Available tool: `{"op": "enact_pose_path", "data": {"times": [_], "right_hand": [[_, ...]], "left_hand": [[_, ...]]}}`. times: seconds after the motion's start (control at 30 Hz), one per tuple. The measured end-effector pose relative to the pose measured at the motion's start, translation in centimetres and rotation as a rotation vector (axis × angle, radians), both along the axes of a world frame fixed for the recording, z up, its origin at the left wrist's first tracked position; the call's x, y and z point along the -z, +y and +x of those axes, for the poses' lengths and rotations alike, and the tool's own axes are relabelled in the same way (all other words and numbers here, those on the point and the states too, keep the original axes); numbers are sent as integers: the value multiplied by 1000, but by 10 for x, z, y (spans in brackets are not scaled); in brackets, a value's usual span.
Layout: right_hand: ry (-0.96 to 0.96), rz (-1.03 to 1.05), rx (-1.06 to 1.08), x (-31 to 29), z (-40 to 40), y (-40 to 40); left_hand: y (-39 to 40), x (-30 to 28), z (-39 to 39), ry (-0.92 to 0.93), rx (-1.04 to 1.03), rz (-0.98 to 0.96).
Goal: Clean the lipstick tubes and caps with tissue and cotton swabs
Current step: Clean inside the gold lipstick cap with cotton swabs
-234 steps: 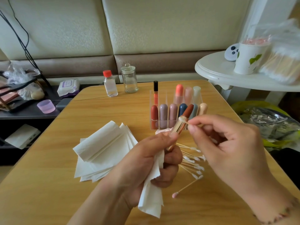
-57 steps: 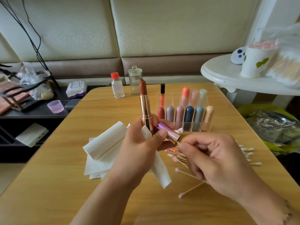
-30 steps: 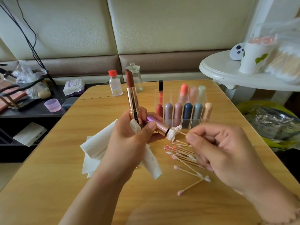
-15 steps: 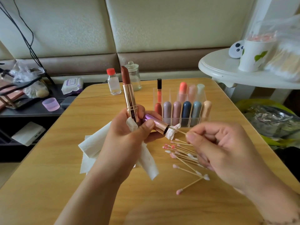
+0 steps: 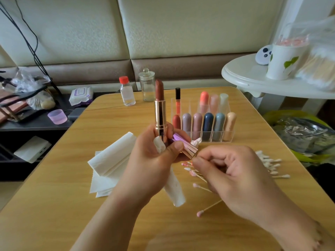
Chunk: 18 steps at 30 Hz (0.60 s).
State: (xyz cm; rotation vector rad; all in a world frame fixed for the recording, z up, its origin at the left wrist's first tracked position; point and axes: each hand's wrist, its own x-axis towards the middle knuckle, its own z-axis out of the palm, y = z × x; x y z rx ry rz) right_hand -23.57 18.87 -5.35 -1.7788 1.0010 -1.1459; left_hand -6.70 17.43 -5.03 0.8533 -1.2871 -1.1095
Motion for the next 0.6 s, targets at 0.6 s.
{"op": "enact_pose_path", "data": {"times": [0.6], "right_hand": [[-15,149,-24,1,-5,-5]], "left_hand": [[-3,-4,8,-161,-153,31]]}}
